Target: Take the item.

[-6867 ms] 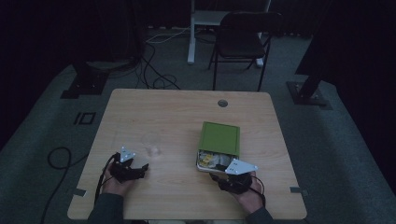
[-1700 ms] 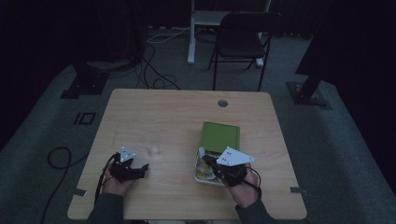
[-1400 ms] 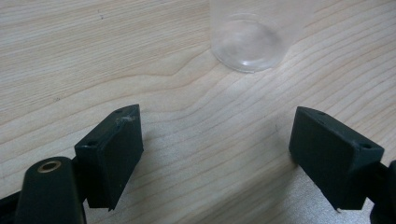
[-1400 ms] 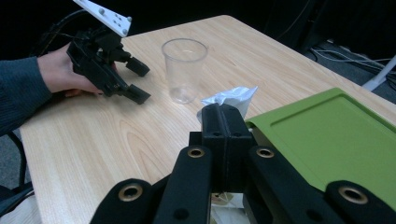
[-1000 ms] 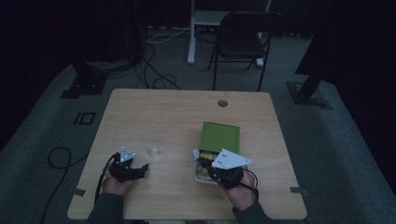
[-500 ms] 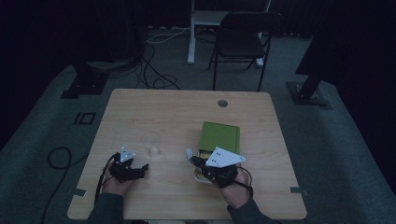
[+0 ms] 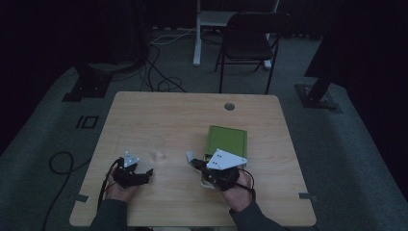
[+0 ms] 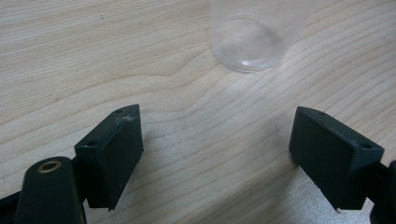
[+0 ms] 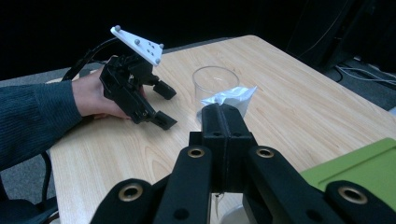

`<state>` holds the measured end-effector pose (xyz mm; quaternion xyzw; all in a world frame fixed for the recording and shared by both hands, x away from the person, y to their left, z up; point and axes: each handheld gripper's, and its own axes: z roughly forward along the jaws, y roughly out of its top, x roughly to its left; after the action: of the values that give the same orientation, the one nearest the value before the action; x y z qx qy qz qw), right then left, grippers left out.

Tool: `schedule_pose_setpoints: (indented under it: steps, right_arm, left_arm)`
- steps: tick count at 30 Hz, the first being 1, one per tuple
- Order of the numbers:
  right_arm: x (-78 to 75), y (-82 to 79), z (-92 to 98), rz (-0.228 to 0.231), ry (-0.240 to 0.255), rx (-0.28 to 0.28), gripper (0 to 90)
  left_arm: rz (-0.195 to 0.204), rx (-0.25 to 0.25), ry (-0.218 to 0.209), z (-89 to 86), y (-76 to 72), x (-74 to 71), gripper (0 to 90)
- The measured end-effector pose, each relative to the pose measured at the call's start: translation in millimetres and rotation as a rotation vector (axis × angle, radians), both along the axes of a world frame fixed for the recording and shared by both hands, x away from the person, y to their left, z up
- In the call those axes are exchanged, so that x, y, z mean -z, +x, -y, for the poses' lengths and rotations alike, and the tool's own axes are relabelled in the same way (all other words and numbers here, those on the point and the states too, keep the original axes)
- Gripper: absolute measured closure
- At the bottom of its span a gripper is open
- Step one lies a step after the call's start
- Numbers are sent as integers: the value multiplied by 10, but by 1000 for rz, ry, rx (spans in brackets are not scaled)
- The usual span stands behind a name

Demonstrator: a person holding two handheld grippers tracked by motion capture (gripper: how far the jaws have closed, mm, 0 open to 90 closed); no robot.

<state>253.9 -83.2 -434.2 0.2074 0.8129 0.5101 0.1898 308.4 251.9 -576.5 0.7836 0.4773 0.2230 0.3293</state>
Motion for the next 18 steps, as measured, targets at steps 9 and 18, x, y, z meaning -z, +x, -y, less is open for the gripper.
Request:
schedule_pose_setpoints:
  steps: [9, 18]
  right_arm:
    - [-17, 53, -79, 9, 0, -12, 900]
    - [-63, 127, -174, 9, 27, -23, 900]
  left_arm:
    - [0, 0, 0, 0, 0, 0, 184]
    - [-1, 0, 0, 0, 0, -1, 183]
